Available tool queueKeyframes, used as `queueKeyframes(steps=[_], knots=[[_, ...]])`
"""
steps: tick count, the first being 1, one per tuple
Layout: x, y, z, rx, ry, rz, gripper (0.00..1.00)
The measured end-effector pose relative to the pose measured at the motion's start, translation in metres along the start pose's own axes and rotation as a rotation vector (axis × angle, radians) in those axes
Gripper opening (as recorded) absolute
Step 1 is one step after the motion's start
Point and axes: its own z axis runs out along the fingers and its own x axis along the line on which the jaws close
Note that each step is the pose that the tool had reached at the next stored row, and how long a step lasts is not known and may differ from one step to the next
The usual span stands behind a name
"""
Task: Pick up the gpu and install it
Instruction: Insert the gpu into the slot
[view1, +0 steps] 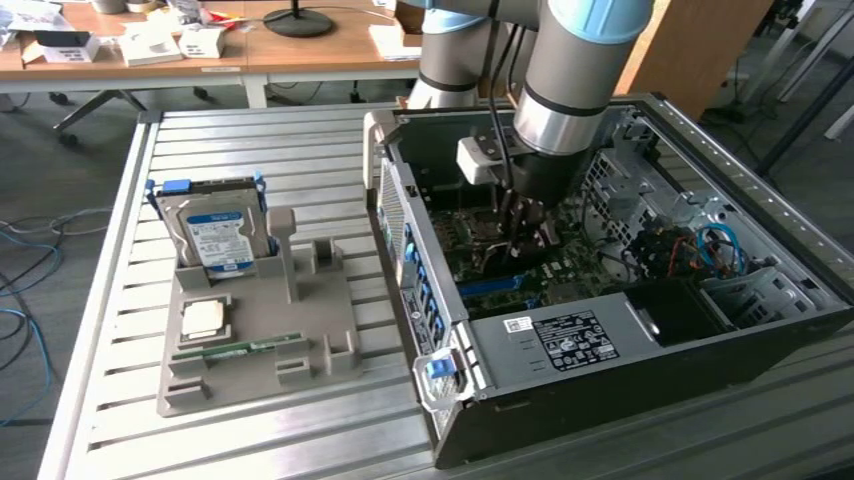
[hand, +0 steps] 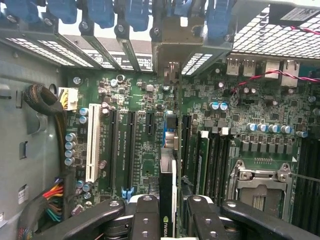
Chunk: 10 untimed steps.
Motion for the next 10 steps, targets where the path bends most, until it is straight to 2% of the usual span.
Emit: queueKeyframes(steps=[10], knots=[[-0.0003, 0.0024, 0.0023, 0.0002, -0.0004, 0.000, 0.26]])
